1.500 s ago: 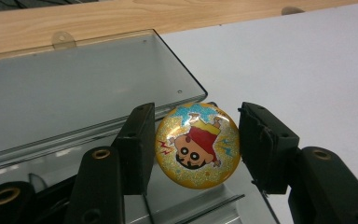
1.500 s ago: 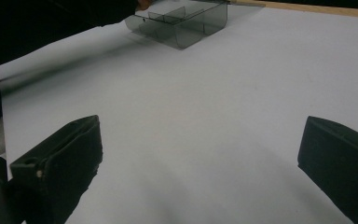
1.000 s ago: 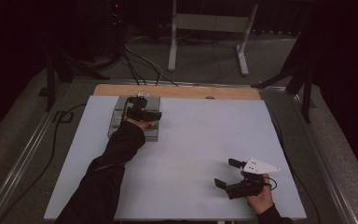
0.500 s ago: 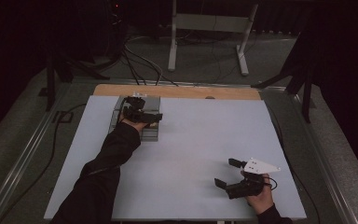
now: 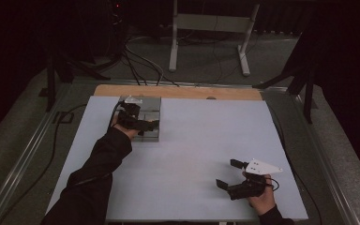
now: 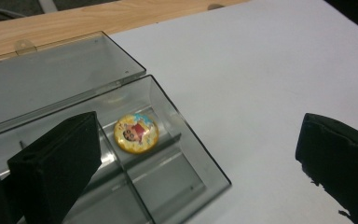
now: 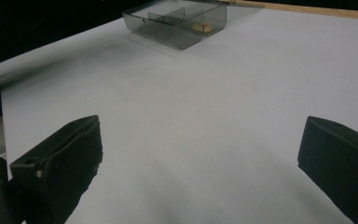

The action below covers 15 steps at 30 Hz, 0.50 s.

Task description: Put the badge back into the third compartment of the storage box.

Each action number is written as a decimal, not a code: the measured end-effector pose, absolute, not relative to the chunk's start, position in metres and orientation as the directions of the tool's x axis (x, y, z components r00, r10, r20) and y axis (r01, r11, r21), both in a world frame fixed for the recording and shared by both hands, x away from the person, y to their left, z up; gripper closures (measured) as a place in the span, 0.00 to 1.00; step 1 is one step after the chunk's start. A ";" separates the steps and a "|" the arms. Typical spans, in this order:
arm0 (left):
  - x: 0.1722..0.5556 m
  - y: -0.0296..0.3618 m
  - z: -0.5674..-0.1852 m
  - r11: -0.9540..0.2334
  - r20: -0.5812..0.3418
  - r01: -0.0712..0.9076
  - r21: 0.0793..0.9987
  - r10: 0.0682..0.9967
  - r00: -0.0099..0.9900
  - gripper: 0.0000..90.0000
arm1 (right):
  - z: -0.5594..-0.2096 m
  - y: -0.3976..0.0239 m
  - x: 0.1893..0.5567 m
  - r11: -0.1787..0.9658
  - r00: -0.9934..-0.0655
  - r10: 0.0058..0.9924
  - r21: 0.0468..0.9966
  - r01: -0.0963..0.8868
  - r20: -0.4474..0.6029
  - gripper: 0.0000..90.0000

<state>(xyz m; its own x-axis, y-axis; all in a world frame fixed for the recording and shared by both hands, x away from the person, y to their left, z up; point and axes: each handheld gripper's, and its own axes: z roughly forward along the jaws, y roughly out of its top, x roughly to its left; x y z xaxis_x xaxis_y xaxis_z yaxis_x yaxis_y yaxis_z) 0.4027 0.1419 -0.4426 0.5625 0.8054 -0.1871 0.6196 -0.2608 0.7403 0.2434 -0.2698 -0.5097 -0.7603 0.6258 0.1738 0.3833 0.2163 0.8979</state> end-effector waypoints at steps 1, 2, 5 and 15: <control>0.399 0.144 -0.441 -0.262 -0.181 0.616 0.743 0.807 0.562 0.01 | -0.510 -0.269 0.243 0.217 -0.762 0.625 0.898 0.382 0.172 0.00; 0.395 0.147 -0.441 -0.265 -0.179 0.611 0.746 0.804 0.567 0.01 | -0.510 -0.269 0.243 0.221 -0.763 0.624 0.898 0.381 0.171 0.00; 0.384 0.155 -0.441 -0.274 -0.173 0.605 0.747 0.800 0.575 0.01 | -0.510 -0.268 0.244 0.218 -0.762 0.624 0.898 0.383 0.173 0.00; 0.347 0.186 -0.446 -0.247 -0.178 0.587 0.771 0.801 0.571 0.01 | -0.510 -0.268 0.244 0.222 -0.761 0.625 0.895 0.386 0.174 0.00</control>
